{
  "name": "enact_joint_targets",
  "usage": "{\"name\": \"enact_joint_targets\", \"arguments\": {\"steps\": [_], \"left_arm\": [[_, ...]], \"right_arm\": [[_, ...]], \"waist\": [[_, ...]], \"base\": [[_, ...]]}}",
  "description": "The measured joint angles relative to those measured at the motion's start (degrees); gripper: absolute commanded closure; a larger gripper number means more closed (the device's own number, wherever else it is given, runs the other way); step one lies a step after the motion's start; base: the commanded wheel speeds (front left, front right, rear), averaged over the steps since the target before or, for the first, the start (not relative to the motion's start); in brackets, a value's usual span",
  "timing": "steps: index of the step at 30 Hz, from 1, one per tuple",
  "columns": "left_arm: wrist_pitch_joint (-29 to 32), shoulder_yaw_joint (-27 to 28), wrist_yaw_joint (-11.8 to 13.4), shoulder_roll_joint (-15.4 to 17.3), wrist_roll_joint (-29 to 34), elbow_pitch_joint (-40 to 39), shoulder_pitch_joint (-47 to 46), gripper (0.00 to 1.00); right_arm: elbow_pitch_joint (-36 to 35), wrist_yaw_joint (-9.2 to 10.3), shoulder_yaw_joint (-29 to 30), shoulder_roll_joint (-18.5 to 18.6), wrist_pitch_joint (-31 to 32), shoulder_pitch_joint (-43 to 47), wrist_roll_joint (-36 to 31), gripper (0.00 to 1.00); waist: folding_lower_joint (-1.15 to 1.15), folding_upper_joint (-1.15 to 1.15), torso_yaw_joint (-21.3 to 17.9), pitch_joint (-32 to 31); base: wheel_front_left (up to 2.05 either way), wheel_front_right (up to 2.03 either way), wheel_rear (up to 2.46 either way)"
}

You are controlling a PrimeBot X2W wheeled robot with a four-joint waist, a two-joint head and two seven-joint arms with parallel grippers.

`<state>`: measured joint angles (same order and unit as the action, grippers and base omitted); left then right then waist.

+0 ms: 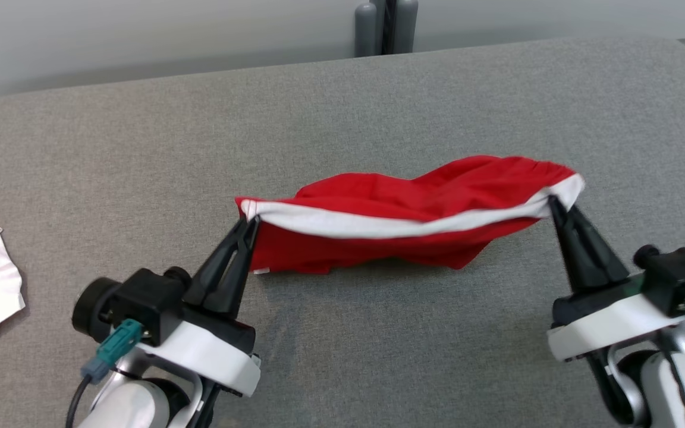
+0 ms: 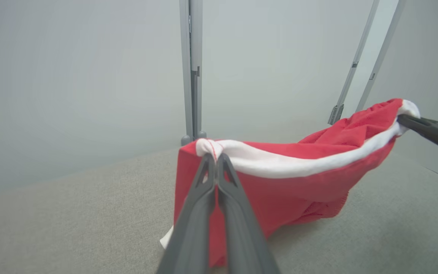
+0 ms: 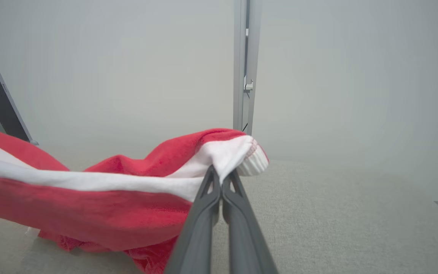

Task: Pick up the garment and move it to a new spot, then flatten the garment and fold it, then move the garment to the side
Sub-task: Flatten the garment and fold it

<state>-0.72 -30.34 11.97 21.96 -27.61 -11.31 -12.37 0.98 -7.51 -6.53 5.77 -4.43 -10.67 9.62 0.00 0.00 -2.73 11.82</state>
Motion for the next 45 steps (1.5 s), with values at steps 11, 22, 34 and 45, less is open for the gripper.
{"name": "enact_joint_targets", "arguments": {"steps": [11,22,34,45], "left_arm": [[-0.8,3.2,3.3,2.8,4.3,-12.4,-2.3,1.00],[-0.6,3.7,3.0,3.0,4.8,-14.8,-6.1,1.00],[-2.6,6.2,-5.4,-0.2,1.3,-0.2,-29.3,1.00],[-8.9,6.8,-12.6,-6.9,-0.2,30.9,-54.2,1.00]], "right_arm": [[-18.1,0.00,5.8,0.2,4.7,-0.9,-1.5,1.00],[-19.1,0.00,6.5,-1.3,6.2,-3.1,0.7,1.00],[-6.5,0.01,2.4,2.1,6.9,-26.6,6.8,1.00],[17.7,0.00,-1.9,1.9,0.7,-53.5,9.7,1.00]], "waist": [[0.00,0.00,0.9,-2.1],[0.00,0.00,1.2,-0.9],[0.00,0.00,2.5,4.9],[0.00,0.00,5.7,9.5]], "base": [[0.00,0.00,0.00],[0.00,0.00,0.00],[0.00,0.00,0.00],[0.00,0.00,0.00]]}}
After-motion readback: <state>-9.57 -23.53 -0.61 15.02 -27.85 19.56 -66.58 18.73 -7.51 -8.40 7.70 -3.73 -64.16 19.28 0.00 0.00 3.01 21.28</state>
